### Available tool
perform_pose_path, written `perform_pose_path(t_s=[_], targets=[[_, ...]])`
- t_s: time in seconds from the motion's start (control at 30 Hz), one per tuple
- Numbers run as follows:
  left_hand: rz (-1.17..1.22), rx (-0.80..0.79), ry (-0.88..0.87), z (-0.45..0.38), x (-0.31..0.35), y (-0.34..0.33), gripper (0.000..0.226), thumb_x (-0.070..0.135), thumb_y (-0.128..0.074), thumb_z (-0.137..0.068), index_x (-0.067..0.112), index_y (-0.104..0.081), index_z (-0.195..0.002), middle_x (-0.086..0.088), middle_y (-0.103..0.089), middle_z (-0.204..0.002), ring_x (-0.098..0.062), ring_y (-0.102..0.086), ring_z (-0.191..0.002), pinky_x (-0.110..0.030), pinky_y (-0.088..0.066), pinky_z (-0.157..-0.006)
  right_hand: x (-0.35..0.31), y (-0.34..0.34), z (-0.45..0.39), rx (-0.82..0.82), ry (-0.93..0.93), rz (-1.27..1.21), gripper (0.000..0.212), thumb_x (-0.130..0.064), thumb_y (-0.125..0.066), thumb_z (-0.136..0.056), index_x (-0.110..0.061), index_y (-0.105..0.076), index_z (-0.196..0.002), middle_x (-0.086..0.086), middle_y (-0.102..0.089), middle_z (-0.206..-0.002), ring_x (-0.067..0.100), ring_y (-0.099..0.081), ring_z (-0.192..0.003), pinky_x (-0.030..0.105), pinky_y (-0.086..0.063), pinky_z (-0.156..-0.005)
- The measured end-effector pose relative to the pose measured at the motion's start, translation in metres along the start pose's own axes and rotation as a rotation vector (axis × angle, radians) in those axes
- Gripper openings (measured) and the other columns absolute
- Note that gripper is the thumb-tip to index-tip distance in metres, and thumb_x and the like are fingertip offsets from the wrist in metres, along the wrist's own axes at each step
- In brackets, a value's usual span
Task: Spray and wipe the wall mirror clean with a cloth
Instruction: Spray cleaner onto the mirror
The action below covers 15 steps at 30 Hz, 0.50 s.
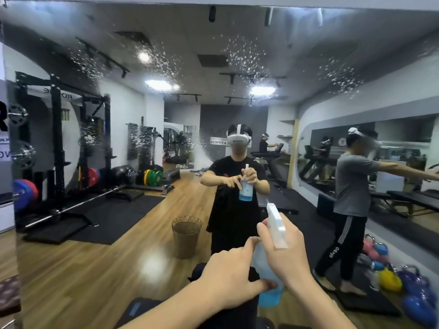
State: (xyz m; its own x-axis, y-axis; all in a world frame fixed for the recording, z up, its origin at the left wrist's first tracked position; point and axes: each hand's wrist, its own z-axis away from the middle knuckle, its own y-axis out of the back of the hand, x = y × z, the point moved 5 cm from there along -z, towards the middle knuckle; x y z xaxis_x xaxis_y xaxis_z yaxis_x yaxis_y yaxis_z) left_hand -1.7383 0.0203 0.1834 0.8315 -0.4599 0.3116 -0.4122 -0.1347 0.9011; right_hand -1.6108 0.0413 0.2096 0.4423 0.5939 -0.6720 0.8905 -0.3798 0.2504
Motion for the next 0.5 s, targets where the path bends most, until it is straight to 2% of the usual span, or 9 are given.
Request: perform_pose_path(t_s=[0.1,0.33,0.5], targets=[[-0.020,-0.012,-0.058,-0.012,0.009,0.001,0.082,0.071,-0.063,-0.088,0.032,-0.026,-0.150,0.006,-0.066,-0.124,-0.019,-0.066,-0.108,-0.028,-0.043,-0.079,0.001,0.011,-0.003,0.029,-0.034,0.046,0.016,-0.016,-0.067,-0.090,-0.015,-0.060,-0.076,0.001,-0.061,-0.069,0.016,-0.059,-0.066,0.034,-0.049,-0.060],[-0.002,-0.040,-0.173,-0.029,0.019,-0.015,0.078,0.075,-0.063,-0.084,0.037,-0.029,-0.143,0.011,-0.067,-0.116,-0.016,-0.067,-0.101,-0.037,-0.054,-0.086,0.001,0.037,0.003,0.116,-0.063,0.083,0.014,-0.016,-0.066,-0.091,-0.018,-0.060,-0.078,-0.001,-0.061,-0.073,0.016,-0.059,-0.070,0.027,-0.047,-0.064],[-0.045,-0.015,-0.249,-0.031,0.033,-0.027,0.084,0.077,-0.059,-0.085,0.037,-0.023,-0.149,0.012,-0.065,-0.106,-0.018,-0.068,-0.097,-0.039,-0.055,-0.087,0.007,0.057,0.016,0.211,-0.081,0.114,0.015,-0.014,-0.066,-0.091,-0.015,-0.060,-0.078,0.001,-0.060,-0.071,0.016,-0.059,-0.069,0.027,-0.047,-0.061]])
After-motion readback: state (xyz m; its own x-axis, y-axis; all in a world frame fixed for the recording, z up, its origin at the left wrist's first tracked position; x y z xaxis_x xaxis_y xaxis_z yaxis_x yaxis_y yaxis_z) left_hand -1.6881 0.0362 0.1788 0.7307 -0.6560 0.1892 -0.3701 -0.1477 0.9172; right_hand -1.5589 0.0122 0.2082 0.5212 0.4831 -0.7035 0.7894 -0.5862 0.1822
